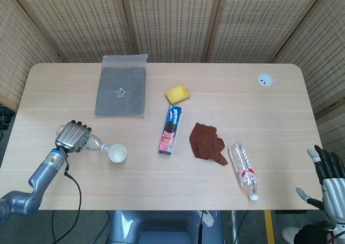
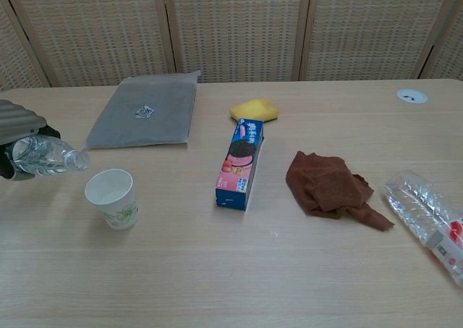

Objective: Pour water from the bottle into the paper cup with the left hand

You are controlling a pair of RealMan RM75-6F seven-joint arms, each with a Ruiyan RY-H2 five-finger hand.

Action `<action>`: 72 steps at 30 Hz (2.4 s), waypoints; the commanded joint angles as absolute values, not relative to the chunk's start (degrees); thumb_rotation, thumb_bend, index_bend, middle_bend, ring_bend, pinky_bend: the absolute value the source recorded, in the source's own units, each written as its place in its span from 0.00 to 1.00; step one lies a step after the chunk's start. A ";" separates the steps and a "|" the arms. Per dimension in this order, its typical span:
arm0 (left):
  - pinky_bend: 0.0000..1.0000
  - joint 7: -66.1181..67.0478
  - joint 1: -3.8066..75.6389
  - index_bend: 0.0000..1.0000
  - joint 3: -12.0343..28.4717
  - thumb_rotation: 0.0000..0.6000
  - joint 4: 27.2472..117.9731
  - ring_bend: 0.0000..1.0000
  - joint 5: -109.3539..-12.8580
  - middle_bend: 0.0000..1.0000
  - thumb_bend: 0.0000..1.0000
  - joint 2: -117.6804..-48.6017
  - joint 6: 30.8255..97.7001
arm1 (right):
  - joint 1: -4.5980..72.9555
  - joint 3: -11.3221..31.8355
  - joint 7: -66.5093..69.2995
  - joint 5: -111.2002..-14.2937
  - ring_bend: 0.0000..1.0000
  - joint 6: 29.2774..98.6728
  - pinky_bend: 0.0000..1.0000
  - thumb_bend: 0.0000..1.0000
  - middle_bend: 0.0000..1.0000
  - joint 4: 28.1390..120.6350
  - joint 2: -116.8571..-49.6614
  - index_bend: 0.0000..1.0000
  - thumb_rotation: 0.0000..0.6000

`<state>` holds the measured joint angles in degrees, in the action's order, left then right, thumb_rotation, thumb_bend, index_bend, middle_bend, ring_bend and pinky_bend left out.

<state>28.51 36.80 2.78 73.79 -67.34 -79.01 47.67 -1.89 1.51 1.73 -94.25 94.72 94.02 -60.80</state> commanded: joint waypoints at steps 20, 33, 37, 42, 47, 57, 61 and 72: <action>0.36 36.96 37.85 0.56 1.25 1.00 75.61 0.31 -65.66 0.45 0.52 -79.12 50.86 | -1.91 1.50 1.84 -94.31 0.00 94.71 0.00 0.00 0.00 94.05 -60.72 0.00 1.00; 0.36 35.26 37.65 0.56 1.11 1.00 75.06 0.31 -65.64 0.45 0.52 -79.51 51.05 | -1.94 1.52 1.65 -94.30 0.00 94.74 0.00 0.00 0.00 94.14 -60.75 0.00 1.00; 0.36 31.78 37.35 0.56 1.48 1.00 74.95 0.31 -66.19 0.45 0.52 -79.39 50.91 | -1.95 1.49 1.67 -94.33 0.00 94.72 0.00 0.00 0.00 94.08 -60.76 0.00 1.00; 0.36 28.08 37.18 0.56 1.64 1.00 74.52 0.31 -67.41 0.45 0.52 -79.07 50.62 | -1.93 1.49 1.57 -94.31 0.00 94.67 0.00 0.00 0.00 94.12 -60.79 0.00 1.00; 0.36 21.55 36.69 0.56 1.88 1.00 73.60 0.31 -69.58 0.45 0.52 -79.09 50.46 | -1.88 1.44 1.26 -94.35 0.00 94.51 0.00 0.00 0.00 94.17 -60.86 0.00 1.00; 0.35 2.87 35.18 0.56 3.08 1.00 70.08 0.31 -72.87 0.45 0.52 -80.38 49.76 | -1.80 1.40 0.84 -94.30 0.00 94.25 0.00 0.00 0.00 94.24 -61.01 0.00 1.00; 0.35 -5.46 34.50 0.56 4.32 1.00 69.98 0.31 -72.69 0.45 0.52 -80.55 49.15 | -1.77 1.40 0.76 -94.26 0.00 94.15 0.00 0.00 0.00 94.28 -61.04 0.00 1.00; 0.35 -37.59 31.90 0.56 9.77 1.00 65.28 0.31 -73.90 0.45 0.52 -84.76 50.66 | -1.65 1.31 0.40 -94.31 0.00 93.85 0.00 0.00 0.00 94.26 -61.18 0.00 1.00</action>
